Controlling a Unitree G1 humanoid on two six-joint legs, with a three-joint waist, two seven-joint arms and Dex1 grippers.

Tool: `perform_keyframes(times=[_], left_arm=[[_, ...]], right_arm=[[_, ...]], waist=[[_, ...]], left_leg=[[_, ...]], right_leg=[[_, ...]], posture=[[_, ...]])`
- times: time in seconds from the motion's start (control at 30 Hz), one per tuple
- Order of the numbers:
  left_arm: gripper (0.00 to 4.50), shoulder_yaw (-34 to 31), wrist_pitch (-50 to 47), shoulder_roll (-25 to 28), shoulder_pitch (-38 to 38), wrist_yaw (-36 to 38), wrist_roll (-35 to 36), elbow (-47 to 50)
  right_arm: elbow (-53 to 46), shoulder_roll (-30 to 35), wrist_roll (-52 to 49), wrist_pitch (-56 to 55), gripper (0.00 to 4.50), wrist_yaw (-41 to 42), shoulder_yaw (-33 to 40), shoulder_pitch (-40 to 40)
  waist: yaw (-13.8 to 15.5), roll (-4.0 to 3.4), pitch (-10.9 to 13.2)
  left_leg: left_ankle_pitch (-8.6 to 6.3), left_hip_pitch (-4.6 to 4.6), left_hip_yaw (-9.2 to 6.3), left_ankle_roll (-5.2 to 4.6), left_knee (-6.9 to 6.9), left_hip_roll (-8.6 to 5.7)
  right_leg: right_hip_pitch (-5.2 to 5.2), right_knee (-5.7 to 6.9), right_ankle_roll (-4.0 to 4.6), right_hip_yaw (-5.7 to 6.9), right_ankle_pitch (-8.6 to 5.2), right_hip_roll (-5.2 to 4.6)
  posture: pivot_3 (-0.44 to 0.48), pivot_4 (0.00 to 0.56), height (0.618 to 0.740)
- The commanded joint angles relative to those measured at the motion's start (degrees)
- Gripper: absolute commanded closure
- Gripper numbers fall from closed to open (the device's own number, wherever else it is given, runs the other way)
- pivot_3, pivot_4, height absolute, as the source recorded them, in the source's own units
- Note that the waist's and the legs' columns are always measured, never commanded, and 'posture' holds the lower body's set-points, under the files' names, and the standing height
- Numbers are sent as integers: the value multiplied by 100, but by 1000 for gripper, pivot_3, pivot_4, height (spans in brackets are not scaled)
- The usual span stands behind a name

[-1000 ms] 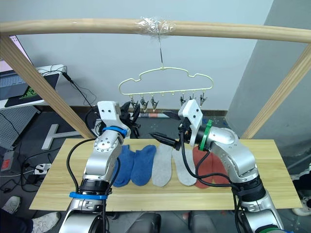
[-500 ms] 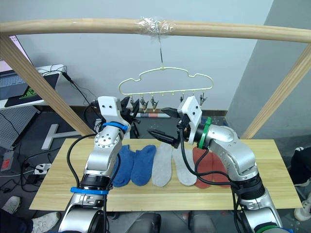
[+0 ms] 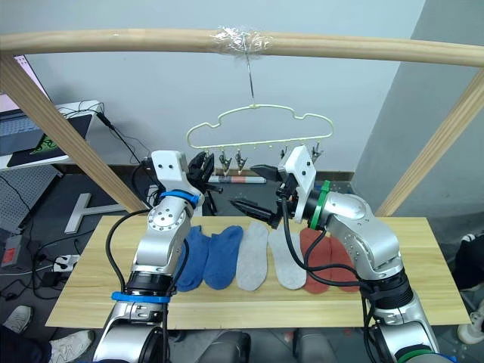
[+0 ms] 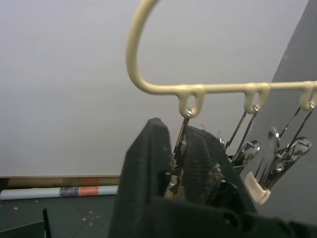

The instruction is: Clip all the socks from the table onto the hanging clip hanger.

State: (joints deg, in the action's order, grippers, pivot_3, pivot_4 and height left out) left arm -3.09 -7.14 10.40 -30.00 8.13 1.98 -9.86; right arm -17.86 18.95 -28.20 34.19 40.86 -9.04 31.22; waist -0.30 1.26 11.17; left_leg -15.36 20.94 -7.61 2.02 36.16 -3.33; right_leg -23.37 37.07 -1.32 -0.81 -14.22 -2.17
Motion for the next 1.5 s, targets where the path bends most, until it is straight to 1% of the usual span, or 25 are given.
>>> perform_keyframes(times=[0.03, 0.2, 0.3, 0.47, 0.53, 0.67, 0.77, 0.83, 0.93, 1.1, 1.27, 1.5], left_arm=[[4495, -53, 39, -2, -96, 8, 60, 63], [4495, -44, -16, -5, -86, 37, 123, 80], [4495, -46, -168, 11, -22, 214, 288, 133], [4495, -247, -498, 91, 109, 732, 903, 304], [4495, -304, -537, 185, 147, 824, 971, 354], [4495, -413, -566, 398, 163, 892, 1008, 364], [4495, -470, -488, 483, 177, 780, 934, 299], [4495, -474, -461, 473, 197, 728, 912, 302], [4495, -389, -480, 428, 256, 758, 913, 372], [4495, -322, -492, 411, 311, 778, 899, 440], [4495, -311, -530, 447, 364, 780, 905, 545], [4495, -303, -597, 468, 447, 785, 914, 674]], right_arm=[[-206, -16, -80, -36, 0, -45, 134, 135], [-209, 1, -72, -50, 0, -66, 134, 103], [-168, 79, 42, -48, 0, -150, 120, -30], [166, 505, 824, -370, 0, -391, -58, -648], [307, 580, 988, -537, 0, -437, -6, -901], [1116, 716, 1686, -932, 0, -1107, 310, -1302], [1972, 1046, 2316, -1594, 0, -1363, 304, -1629], [2452, 1121, 2514, -1812, 0, -1494, 338, -1695], [3280, 1030, 2535, -1785, 0, -1733, 578, -1595], [3999, 800, 2423, -1695, 0, -1872, 846, -1387], [4186, 597, 2201, -1391, 0, -1780, 1091, -1394], [3900, 417, 2013, -1263, 0, -1734, 1260, -1456]], waist=[[-1, 0, 0], [-1, 0, 0], [-2, 0, 0], [0, 0, 0], [-9, 0, 0], [-50, 0, 0], [-30, 2, 1], [-31, 2, 1], [-94, 2, 1], [-153, 2, 2], [-146, 2, 2], [-146, 2, 1]], left_leg=[[0, 0, 0, 0, 0, 0], [0, 0, 0, 0, 0, 0], [0, 0, 1, 0, 1, 0], [0, 0, 1, 0, 2, -1], [0, 0, 1, 0, 2, -1], [1, -3, 5, 1, 2, 3], [1, -3, 8, 0, 5, -2], [1, -4, 10, 0, 9, -2], [1, -8, 20, 0, 10, 3], [1, -12, 24, 0, 13, 6], [1, -12, 22, -1, 16, 6], [1, -11, 22, -1, 17, 4]], right_leg=[[0, 0, 0, 0, 0, 0], [0, 2, 0, 0, 0, 0], [0, 1, 0, -1, 0, 0], [1, 1, 0, 0, 0, -1], [1, 1, 0, 0, 0, -1], [-1, 6, 0, -3, 0, 1], [2, 7, 0, -4, 0, 0], [5, 6, 0, -5, 0, 0], [4, 8, 0, -10, 0, 2], [6, 13, 0, -15, 0, 4], [8, 17, 0, -14, 0, 5], [8, 16, -1, -15, 1, 4]], posture=[[-26, 201, 740], [-26, 200, 740], [-26, 200, 740], [-23, 202, 740], [-19, 204, 740], [-14, 208, 740], [-12, 208, 740], [-13, 207, 740], [-12, 207, 740], [-12, 205, 740], [0, 205, 740], [5, 202, 740]])
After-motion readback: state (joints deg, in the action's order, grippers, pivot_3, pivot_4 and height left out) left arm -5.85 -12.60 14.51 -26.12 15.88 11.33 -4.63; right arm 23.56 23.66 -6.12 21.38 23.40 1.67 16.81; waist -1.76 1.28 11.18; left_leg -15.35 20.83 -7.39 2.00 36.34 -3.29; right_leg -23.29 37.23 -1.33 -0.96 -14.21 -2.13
